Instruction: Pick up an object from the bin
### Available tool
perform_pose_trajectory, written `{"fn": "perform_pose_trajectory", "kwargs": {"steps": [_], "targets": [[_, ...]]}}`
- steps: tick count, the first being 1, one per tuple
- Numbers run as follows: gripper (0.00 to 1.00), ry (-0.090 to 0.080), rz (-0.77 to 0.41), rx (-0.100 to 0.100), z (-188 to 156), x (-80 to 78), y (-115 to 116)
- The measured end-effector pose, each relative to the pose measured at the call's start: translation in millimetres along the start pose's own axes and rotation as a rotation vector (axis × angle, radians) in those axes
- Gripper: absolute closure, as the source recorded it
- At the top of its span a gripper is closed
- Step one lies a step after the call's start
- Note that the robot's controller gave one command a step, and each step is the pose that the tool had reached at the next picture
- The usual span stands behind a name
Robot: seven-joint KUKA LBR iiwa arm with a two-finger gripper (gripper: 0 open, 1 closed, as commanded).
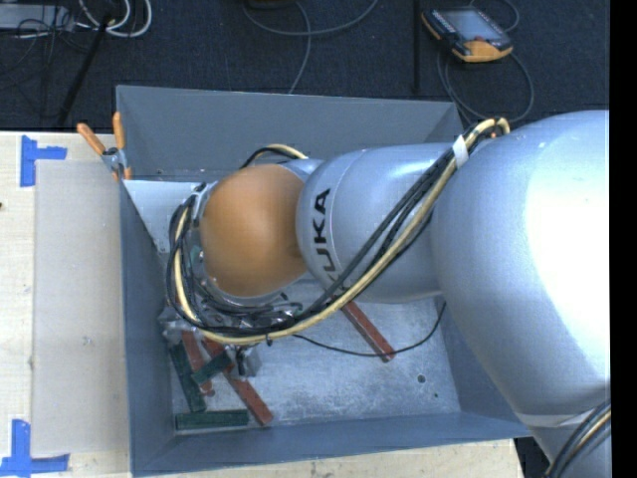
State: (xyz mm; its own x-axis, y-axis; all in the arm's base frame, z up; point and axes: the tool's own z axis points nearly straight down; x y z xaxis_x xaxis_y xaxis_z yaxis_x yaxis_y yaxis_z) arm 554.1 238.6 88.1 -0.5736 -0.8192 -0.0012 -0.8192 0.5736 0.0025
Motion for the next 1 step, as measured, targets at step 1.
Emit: {"fn": "perform_pose_trajectory", "kwargs": {"steps": [1], "targets": [[0.0,-0.002,0.004,0.002,17.7,18.2,8.6]]}}
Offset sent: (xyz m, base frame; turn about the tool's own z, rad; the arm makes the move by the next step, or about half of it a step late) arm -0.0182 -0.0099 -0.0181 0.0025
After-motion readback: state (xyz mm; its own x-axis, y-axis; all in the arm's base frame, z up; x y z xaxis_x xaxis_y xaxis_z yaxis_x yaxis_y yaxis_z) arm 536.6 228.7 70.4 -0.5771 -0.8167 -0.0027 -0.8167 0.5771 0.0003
